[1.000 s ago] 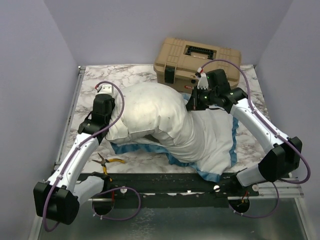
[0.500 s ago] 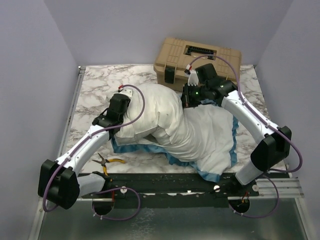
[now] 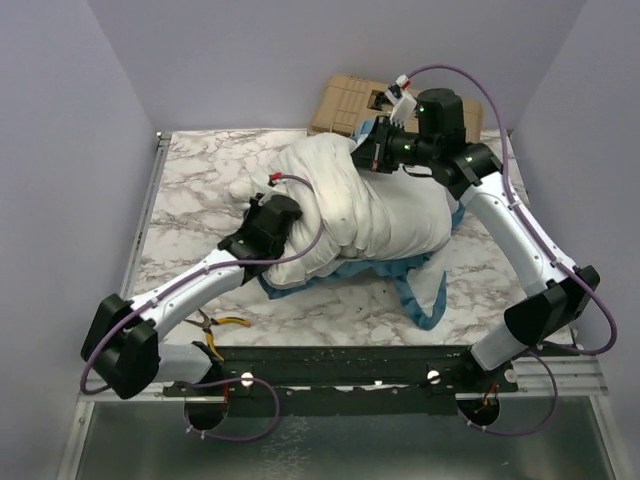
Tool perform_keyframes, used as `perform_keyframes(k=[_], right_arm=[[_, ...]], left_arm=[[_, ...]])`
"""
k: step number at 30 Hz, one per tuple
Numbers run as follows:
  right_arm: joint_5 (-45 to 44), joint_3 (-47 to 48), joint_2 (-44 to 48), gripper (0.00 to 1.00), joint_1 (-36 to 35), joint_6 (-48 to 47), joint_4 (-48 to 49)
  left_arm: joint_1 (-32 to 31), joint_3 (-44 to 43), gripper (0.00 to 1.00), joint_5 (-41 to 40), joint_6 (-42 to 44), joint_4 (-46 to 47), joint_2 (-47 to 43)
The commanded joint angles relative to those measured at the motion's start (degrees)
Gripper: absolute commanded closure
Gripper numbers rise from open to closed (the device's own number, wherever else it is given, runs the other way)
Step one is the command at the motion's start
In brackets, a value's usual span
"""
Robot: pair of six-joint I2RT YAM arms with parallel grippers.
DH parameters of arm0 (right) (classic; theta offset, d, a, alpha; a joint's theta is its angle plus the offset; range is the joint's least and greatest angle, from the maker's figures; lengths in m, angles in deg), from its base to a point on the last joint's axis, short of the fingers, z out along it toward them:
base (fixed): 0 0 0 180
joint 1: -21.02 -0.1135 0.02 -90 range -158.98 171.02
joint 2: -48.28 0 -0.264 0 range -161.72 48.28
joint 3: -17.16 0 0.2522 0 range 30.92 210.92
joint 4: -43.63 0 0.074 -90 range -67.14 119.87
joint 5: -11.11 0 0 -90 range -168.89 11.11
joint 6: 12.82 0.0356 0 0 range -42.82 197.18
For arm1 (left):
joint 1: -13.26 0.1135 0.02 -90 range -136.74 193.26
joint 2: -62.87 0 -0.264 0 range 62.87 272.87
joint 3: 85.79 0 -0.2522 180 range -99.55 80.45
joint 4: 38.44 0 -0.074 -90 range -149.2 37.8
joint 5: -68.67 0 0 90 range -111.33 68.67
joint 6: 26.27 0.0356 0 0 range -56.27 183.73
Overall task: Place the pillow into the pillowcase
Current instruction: Stuff the pillow into the pillowcase.
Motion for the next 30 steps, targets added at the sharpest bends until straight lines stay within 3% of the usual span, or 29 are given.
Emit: perform_keyframes(k=[1,5,11,17,25,30], right_arm=[[19.61,-9.41,2.30,1.00,-3.08,17.99,26.68],[24.02,-14.84,3.86,1.00,-3.10,28.53,40.33],[27.45,-19.08,4.37,1.00,-3.20,36.96,52.02],[31.66,-20.62,5.62,1.00,-3.71,37.34,55.79],[37.66,-17.39,4.95,1.00,-10.92,35.35,57.38],[37.80,-18.65,6.53,1.00,-12.85,41.14,63.40]], left_arm=[[-9.46,-3.37,1.00,-9.44,7.38,-7.73,12.71],[-12.83,-6.06,1.00,-11.98,6.99,-8.91,21.47],[-13.23,-11.41,1.00,-10.12,1.48,-15.06,29.06],[-13.21,-13.86,1.00,-6.07,3.04,-19.21,31.11],[-14.79,-23.50,1.00,-5.77,2.84,-23.88,37.61],[-15.05,-31.29,1.00,-2.54,2.30,-28.63,44.49]])
